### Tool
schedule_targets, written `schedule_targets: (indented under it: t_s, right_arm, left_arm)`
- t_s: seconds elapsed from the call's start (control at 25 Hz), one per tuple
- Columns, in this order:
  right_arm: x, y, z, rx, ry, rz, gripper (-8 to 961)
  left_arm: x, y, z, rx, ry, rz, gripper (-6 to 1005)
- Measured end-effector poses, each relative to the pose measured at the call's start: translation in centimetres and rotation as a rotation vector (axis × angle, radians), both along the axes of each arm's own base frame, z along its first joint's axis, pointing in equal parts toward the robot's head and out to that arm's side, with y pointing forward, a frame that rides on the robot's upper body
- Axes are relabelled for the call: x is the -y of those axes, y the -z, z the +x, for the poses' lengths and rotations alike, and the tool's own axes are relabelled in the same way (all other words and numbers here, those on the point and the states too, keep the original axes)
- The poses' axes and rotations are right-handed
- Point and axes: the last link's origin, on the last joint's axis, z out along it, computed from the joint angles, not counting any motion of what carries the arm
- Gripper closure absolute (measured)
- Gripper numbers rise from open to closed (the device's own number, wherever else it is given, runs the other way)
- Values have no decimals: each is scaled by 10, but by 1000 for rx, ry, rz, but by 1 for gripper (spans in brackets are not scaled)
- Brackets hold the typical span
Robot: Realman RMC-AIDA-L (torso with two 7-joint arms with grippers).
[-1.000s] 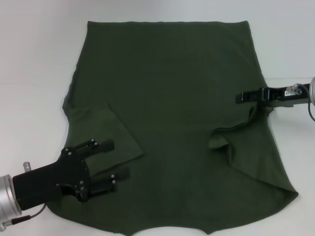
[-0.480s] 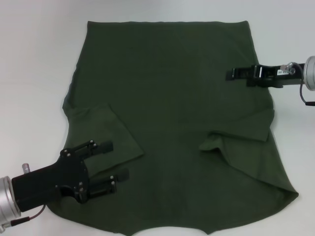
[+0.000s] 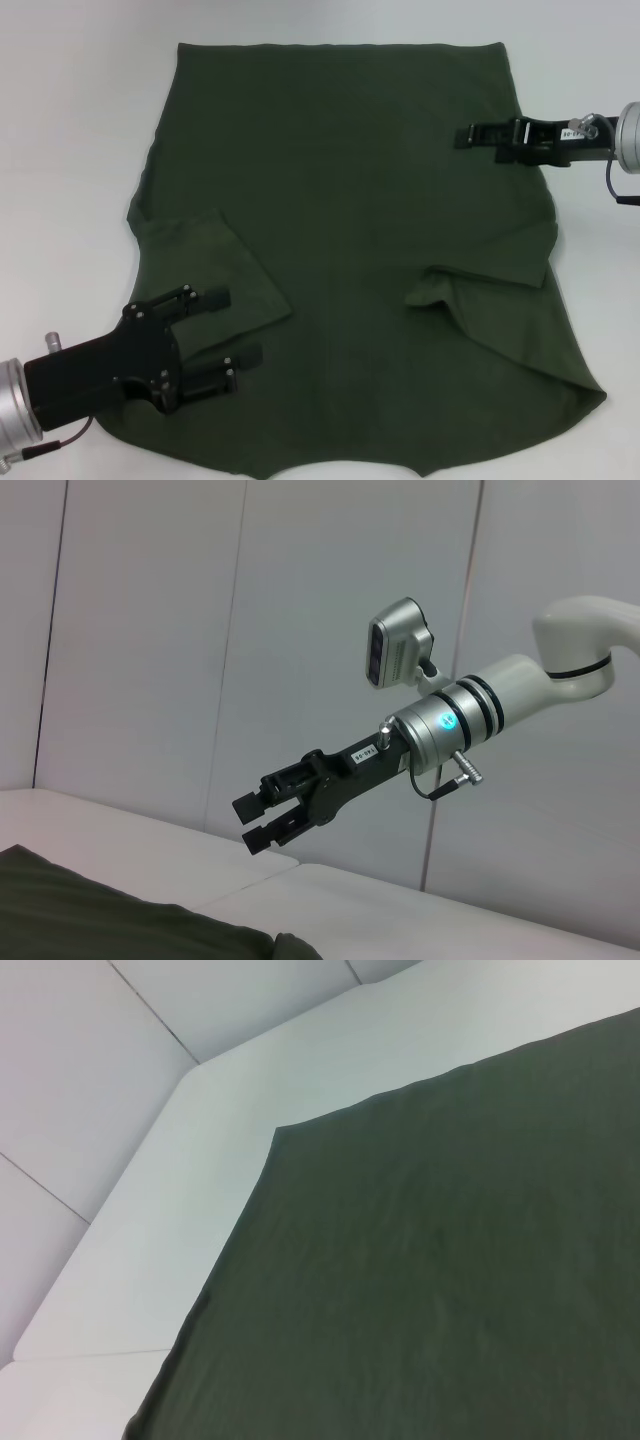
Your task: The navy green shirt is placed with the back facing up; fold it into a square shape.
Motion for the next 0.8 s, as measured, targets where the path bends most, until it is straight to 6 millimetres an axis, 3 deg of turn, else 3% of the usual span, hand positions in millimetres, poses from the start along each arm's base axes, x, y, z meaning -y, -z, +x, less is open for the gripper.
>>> schedule_targets:
  t_s: [0.8]
  right_arm:
    - [-4,-6,-18,-47,-39,1,91]
  left_arm:
    - [0,0,0,0,2,0,196]
